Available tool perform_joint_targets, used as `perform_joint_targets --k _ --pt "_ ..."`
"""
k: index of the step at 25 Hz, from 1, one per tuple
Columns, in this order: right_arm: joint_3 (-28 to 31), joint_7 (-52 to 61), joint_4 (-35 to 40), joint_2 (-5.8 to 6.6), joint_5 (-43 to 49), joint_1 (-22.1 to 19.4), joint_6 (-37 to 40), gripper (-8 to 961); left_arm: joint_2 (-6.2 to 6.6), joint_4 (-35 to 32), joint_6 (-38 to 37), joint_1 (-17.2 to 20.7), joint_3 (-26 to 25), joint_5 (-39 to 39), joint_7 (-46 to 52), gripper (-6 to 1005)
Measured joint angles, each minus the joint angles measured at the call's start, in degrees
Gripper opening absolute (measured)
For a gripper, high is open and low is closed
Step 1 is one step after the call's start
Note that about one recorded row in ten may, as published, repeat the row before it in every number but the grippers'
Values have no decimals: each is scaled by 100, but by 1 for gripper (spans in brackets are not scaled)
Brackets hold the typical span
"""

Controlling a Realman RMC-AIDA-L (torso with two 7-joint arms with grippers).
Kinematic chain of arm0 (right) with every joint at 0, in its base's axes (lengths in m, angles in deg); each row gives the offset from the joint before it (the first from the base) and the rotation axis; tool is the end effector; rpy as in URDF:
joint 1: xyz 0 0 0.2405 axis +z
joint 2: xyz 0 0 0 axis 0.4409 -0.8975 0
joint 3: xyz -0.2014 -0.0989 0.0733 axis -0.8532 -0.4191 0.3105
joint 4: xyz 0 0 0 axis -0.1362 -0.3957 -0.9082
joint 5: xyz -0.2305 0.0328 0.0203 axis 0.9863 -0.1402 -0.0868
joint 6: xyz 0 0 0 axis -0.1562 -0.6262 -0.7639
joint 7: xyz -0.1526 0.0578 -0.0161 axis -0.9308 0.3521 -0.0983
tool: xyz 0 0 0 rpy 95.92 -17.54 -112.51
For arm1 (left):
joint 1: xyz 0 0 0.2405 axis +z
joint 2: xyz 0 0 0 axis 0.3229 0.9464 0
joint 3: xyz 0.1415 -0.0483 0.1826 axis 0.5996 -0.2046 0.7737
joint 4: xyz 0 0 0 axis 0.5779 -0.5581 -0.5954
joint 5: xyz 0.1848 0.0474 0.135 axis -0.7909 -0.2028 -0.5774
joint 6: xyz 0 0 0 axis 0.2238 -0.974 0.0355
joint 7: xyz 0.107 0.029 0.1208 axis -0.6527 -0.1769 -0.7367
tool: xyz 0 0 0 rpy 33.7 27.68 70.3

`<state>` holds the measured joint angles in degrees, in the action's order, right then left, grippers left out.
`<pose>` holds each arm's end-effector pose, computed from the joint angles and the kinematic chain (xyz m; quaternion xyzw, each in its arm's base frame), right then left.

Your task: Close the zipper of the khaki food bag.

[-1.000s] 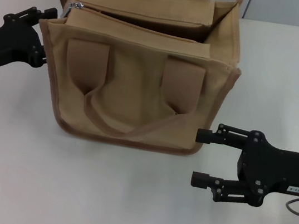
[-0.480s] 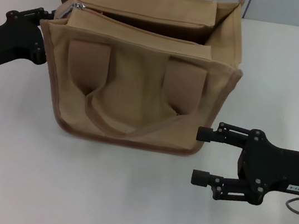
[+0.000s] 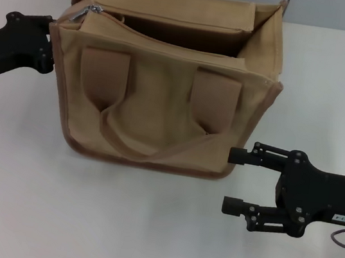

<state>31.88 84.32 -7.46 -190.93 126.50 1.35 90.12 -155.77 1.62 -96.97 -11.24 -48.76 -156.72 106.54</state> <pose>0.2393 0.2792 -0.0244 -0.9315 0.1067 0.3474 0.0168 -0.2895 0.3642 0.0332 -0.8777 -0.1603 -0.3151 0.3235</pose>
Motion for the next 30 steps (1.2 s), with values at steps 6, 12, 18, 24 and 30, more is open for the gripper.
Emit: perform_joint_targets --k 6,12,18,24,30 --pt "0 -2 0 2 0 -1 2 731 37 -3 -102 88 1 212 7 15" --pt "0 -4 0 2 -2 9 37 724 120 -21 -562 154 0 448 32 3" --pt "23 47 0 5 -281 29 258 718 88 -40 -1070 92 3 616 115 3" --pt "70 530 26 53 -1126 82 704 711 34 -34 -1418 -91 18 764 229 2" --pt "70 1516 341 54 -1543 403 782 704 -45 -46 -1474 -209 19 818 256 2"
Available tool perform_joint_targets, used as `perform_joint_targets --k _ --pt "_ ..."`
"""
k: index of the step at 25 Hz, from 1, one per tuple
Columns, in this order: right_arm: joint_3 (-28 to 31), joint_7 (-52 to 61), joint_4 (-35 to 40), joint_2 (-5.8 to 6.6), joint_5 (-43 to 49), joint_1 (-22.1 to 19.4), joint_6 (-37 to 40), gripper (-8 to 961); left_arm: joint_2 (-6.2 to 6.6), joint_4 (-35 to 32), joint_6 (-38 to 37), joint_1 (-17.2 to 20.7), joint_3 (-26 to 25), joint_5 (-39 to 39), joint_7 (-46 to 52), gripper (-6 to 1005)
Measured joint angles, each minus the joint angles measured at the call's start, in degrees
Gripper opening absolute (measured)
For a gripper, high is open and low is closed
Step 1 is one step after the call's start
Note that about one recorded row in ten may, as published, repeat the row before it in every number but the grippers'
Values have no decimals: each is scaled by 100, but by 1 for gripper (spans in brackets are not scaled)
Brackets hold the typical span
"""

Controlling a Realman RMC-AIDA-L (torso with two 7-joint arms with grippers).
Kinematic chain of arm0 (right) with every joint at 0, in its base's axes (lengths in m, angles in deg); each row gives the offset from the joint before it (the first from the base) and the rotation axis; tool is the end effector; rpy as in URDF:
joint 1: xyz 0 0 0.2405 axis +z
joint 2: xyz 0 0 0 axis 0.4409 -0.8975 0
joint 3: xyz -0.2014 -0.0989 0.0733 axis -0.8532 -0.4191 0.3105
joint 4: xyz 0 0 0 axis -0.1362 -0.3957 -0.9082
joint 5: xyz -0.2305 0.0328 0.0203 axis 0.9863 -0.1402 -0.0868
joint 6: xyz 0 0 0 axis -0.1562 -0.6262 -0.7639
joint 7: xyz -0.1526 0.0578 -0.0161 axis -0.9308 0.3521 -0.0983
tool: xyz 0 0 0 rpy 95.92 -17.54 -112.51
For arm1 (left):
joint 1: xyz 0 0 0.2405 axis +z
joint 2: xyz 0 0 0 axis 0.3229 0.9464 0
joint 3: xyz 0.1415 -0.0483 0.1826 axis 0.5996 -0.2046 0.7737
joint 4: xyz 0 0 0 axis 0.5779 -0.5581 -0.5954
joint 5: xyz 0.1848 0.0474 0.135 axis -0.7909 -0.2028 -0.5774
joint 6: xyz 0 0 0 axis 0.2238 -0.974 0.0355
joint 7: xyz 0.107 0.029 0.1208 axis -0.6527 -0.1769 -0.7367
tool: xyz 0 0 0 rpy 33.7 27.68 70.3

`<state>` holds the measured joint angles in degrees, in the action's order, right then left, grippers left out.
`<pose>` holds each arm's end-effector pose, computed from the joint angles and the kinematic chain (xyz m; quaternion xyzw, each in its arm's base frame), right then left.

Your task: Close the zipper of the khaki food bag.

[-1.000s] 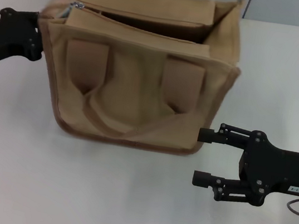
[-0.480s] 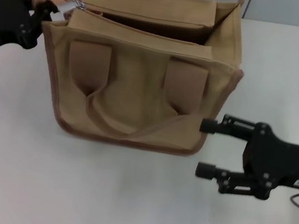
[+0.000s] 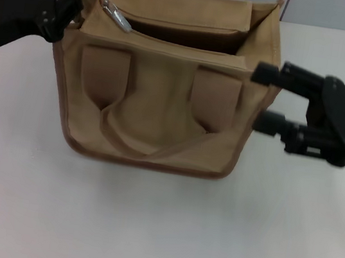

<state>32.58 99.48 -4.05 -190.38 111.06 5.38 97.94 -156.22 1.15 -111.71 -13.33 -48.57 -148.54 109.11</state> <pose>0.1874 0.3056 0.0236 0.8763 -0.1191 -0.4666 0.0137 -0.2359 0.3548 0.0526 -0.8501 -0.0948 -0.4468 0.2621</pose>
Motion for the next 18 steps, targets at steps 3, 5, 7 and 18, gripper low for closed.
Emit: perform_joint_targets --k 3,5,7,18 --pt "-6 521 164 0 -25 219 -110 701 -5 -2 -20 -10 14 98 25 3" --pt "-34 767 274 0 -10 329 -261 699 -4 -1 -19 -10 21 99 42 3" --pt "-100 1048 481 0 34 481 -655 696 1 7 -29 20 4 99 54 3" --pt "-1053 1461 882 -8 51 1023 -1938 684 -14 12 -78 72 -19 100 1 2"
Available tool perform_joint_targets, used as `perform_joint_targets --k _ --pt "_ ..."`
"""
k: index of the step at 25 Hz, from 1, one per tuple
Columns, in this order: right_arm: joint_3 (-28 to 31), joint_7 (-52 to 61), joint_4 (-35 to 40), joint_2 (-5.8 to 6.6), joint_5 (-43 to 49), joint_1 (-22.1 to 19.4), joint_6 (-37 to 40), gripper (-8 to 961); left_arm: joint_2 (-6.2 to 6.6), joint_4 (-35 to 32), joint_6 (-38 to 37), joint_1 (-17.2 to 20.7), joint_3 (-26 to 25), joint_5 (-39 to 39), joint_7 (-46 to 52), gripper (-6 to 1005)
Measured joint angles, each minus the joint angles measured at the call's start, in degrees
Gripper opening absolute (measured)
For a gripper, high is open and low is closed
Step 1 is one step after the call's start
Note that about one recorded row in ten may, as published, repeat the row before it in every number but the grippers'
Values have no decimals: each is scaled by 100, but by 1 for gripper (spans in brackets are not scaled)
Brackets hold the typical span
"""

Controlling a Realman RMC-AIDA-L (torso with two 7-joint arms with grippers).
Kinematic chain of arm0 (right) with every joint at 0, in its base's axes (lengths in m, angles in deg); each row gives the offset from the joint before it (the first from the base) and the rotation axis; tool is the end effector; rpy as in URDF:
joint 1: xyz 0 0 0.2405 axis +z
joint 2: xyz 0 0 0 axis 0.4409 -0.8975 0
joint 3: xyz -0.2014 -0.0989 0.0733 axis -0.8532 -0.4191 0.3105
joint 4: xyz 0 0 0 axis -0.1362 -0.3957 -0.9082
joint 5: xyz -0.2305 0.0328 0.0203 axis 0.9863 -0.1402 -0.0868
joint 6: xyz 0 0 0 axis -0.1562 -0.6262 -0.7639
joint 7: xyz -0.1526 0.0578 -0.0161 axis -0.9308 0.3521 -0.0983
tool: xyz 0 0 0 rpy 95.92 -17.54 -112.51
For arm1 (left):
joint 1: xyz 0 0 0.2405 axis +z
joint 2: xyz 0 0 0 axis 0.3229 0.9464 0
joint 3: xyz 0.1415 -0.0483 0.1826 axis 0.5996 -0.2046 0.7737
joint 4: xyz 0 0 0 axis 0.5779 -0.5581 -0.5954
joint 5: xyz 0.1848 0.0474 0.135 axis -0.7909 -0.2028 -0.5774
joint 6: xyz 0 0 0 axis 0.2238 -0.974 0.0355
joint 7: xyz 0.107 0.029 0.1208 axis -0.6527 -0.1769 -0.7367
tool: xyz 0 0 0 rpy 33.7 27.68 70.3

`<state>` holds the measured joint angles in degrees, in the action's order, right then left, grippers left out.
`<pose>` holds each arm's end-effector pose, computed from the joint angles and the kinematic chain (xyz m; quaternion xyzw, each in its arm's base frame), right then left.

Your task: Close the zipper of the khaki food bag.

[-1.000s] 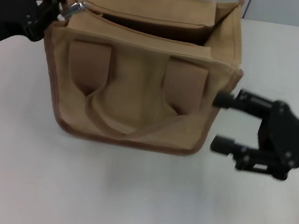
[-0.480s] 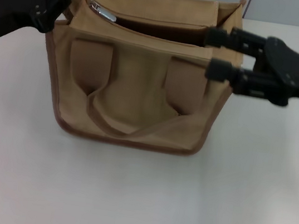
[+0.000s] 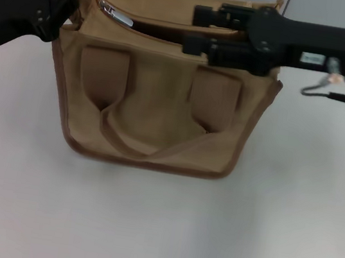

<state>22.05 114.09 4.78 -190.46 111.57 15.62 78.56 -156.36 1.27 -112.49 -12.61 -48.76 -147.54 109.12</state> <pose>0.1194 0.3798 0.0048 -0.9240 0.1448 0.3539 0.0081 -0.2380 0.3509 0.0544 -0.8439 -0.0970 -0.4559 0.2656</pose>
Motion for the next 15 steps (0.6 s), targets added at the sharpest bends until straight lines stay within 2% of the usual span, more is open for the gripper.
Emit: perform_joint_targets --k 4,8,13,15 --pt "-483 511 -9 -30 0 292 -892 679 -6 11 0 13 1 0 -2 2" --pt "-812 928 -44 -33 0 491 -1166 675 -5 13 0 24 1 -1 -3 2" --pt "-1058 1290 -31 -35 0 643 -1227 443 -4 13 -9 25 1 -3 -6 2" --pt "-1155 1403 -32 -36 1 706 -1298 424 -5 8 -20 25 4 -4 -6 3"
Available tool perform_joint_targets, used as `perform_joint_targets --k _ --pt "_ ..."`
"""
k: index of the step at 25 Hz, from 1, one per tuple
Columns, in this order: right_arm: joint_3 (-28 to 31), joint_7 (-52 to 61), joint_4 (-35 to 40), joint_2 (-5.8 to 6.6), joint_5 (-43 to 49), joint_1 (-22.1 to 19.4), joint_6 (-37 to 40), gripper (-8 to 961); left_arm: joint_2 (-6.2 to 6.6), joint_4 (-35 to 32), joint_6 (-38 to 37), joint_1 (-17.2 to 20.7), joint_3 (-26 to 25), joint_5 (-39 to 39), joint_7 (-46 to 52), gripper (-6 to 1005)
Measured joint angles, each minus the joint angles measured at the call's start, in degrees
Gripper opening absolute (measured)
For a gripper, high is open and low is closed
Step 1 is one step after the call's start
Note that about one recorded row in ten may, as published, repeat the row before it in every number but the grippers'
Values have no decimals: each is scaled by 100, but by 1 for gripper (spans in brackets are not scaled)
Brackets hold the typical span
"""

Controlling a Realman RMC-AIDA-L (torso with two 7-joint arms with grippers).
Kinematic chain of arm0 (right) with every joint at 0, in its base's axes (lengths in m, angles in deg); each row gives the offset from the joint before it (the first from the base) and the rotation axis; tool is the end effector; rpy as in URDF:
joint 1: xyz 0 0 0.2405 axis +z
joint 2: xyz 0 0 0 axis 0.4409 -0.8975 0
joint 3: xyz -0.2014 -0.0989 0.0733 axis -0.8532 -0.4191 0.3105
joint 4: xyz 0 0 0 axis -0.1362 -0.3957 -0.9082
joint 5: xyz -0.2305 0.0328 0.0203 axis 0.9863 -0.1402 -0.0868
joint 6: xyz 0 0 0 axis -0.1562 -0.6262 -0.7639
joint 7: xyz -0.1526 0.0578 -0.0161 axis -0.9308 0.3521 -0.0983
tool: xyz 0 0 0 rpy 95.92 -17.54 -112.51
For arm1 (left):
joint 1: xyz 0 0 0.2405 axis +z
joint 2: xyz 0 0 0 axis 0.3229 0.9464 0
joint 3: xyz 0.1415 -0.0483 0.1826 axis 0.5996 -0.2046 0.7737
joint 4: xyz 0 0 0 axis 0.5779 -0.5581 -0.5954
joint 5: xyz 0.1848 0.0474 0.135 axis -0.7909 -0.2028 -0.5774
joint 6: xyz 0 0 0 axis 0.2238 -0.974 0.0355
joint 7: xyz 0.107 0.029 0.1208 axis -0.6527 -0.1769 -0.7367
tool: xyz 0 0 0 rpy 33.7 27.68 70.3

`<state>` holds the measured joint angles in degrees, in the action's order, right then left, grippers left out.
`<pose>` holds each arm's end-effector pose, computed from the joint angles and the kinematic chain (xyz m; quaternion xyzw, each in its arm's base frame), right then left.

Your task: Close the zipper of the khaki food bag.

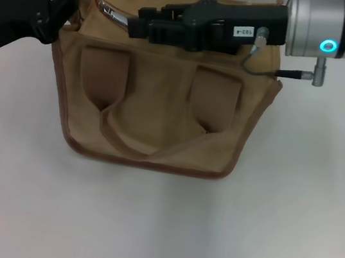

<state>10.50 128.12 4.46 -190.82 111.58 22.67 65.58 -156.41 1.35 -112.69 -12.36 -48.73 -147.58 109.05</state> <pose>0.0731 0.4039 -0.0362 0.9352 -0.2151 -0.2812 0.0084 -0.2390 0.3492 0.0537 -0.8438 -0.0981 -0.4564 0.2647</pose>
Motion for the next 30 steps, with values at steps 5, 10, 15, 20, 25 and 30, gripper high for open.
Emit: perform_joint_targets --k 5,10,15,20,25,30 --pt "-189 354 33 -1 190 99 -397 414 -5 -12 -33 -15 6 -1 -2 3" --pt "-237 524 35 -9 272 178 -488 414 -5 -19 -99 -39 6 -1 5 3" --pt "-413 649 2 -9 276 325 -553 415 -2 -26 -122 -61 6 -1 33 3" --pt "-599 671 13 -14 273 393 -615 415 -7 -26 -131 -70 6 -2 32 3" --pt "-612 665 77 -33 201 349 -543 415 -7 -26 -152 -71 6 0 34 2" --pt "-597 569 133 -44 -68 308 -344 414 -6 -21 -192 -70 6 1 16 2"
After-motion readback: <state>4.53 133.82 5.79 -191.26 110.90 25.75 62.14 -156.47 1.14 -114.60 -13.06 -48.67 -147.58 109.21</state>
